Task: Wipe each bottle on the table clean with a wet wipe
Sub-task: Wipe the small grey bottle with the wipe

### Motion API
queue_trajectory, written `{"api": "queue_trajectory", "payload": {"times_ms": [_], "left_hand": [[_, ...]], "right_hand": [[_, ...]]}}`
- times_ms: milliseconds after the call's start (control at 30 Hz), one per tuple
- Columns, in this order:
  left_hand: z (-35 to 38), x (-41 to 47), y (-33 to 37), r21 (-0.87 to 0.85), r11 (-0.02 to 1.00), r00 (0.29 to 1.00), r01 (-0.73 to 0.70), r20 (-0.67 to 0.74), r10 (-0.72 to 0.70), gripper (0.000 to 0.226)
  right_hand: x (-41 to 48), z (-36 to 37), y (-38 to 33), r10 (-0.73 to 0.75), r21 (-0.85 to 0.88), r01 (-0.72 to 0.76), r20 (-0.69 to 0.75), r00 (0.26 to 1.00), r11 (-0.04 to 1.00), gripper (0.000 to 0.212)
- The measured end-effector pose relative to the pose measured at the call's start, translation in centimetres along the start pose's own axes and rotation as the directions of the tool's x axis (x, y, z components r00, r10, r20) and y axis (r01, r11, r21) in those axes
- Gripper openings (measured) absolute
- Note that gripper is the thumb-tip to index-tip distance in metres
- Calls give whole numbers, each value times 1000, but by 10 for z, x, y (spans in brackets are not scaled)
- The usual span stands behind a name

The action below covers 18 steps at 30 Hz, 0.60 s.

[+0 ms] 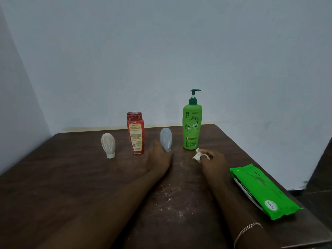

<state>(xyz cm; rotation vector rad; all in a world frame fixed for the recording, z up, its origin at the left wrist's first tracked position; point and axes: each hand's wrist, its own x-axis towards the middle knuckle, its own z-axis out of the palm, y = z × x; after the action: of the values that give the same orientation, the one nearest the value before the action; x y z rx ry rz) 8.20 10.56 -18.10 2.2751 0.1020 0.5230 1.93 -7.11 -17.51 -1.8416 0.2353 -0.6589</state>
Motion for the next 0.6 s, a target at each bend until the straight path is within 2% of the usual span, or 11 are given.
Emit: {"api": "queue_trajectory", "payload": {"times_ms": [100,200,333,433,600], "left_hand": [[-19,-15,-14,-95,995,999,-15,49,20,48],[-48,-32,-32,-83,996,994,-24,108,33,37],[-91,-50,-57,39,992,989,-122,84,119,25],[-112,-55,-70,79,986,986,-145,89,138,31],[-120,-57,-75,112,974,968,-198,176,177,43]], "right_hand": [[0,2,0,-14,30,15,-20,1000,999,13],[2,5,5,-59,31,59,-1,998,998,13],[-1,9,3,-119,81,108,148,982,991,7],[-10,14,-5,-152,104,127,284,947,986,13],[-29,25,-18,-141,103,107,421,896,989,23]]}}
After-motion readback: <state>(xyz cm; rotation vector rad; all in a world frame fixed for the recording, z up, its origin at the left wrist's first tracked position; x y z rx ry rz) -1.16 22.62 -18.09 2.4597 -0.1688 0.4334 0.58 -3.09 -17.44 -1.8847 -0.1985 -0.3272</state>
